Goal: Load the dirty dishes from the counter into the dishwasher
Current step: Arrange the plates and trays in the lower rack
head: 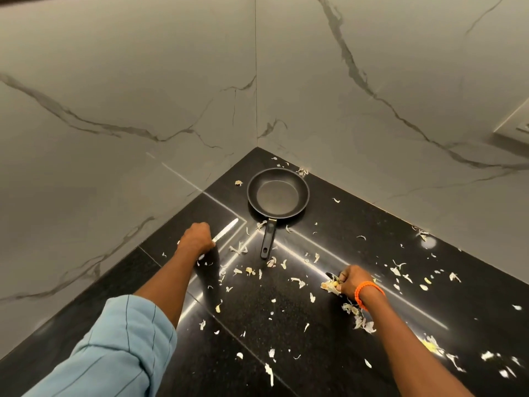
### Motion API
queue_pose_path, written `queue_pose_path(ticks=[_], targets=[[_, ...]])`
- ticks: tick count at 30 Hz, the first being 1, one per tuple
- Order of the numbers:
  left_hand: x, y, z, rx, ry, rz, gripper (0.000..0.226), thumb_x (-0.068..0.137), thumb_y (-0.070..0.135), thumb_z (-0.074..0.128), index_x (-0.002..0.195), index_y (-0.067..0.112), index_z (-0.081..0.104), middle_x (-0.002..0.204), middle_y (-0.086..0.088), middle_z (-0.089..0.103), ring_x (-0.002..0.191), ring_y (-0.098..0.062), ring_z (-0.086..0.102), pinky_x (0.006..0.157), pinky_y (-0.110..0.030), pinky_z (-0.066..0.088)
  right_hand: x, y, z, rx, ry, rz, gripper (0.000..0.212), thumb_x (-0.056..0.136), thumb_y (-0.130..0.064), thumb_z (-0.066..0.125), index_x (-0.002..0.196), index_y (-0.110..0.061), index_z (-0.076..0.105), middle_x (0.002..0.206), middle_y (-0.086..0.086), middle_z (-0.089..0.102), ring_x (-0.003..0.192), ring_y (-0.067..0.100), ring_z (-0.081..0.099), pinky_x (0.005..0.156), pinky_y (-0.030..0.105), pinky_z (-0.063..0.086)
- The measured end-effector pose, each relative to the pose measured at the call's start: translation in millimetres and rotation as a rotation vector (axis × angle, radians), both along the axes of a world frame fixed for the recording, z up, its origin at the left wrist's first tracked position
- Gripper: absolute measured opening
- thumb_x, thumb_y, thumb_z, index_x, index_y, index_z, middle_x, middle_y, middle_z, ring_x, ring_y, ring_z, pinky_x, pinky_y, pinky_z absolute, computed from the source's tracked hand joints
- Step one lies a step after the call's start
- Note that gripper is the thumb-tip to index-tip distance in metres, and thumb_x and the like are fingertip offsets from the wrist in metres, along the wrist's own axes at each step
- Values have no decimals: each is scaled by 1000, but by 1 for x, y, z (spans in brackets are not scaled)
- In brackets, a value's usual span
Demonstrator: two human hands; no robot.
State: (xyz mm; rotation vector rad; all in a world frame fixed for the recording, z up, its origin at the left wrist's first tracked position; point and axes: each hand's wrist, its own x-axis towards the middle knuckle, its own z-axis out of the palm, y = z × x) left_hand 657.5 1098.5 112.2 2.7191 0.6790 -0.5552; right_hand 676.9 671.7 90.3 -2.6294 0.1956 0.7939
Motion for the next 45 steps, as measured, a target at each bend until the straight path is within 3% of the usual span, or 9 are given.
queue_pose_path(ticks=[8,11,18,23,28,32,34,39,45], targets=[[-7,-19,-3,-35,129,-165,23,97,26,60,113,10,62,114,-9,63,94,-22,59,88,-36,53,-6,-4,-6,91,-41,-75,18,76,7,64,79,-9,72,76,4,69,74,18,61,61,25,43],[-15,-28,-1,-44,93,-169,9,95,21,57,92,13,60,108,-11,66,90,-24,61,79,-35,50,-9,-8,-5,134,-57,-71,16,76,1,71,74,-15,70,73,-1,67,75,17,62,61,24,41],[-31,-57,23,-305,-185,21,12,95,14,61,86,14,68,91,-3,69,88,-19,63,72,-30,46,-48,-28,10,98,-453,-57,19,88,-8,59,79,-22,51,84,-3,56,80,22,54,66,35,45],[-41,-99,52,-603,-302,141,18,96,15,64,80,15,71,67,3,62,60,-11,51,60,-28,40,-67,-61,8,-36,-377,34,13,88,-10,56,82,-21,53,85,0,60,83,25,57,66,33,47],[-57,-158,75,-658,-428,59,10,93,13,69,84,16,73,75,-4,74,66,-5,61,72,-25,48,-75,-90,25,119,-436,16,25,92,-8,53,75,-22,43,80,-2,49,77,26,50,66,37,42],[-67,-213,89,-668,-518,7,12,90,17,76,83,26,79,70,-2,72,63,-8,60,64,-24,51,-85,-120,46,253,-620,-127,10,98,-12,50,89,-18,49,90,2,48,74,27,50,67,39,45],[-70,-245,97,-796,-535,13,13,93,9,71,86,18,78,65,-3,67,59,-14,56,57,-26,48,-87,-136,54,304,-687,-203,8,98,-13,51,91,-16,50,90,4,49,72,26,49,65,36,43],[-77,-335,111,-1028,-570,70,15,94,-5,65,108,-5,71,92,-19,74,78,-25,73,79,-31,62,-100,-189,79,453,-695,-355,10,92,-14,63,84,-20,61,81,3,60,76,24,58,68,34,46],[-92,-440,119,-1359,-557,226,15,98,3,63,108,1,74,103,-15,77,100,-27,75,91,-33,60,-144,-253,112,575,-622,-521,15,85,-6,68,75,-17,66,70,9,69,62,28,68,59,30,54]])
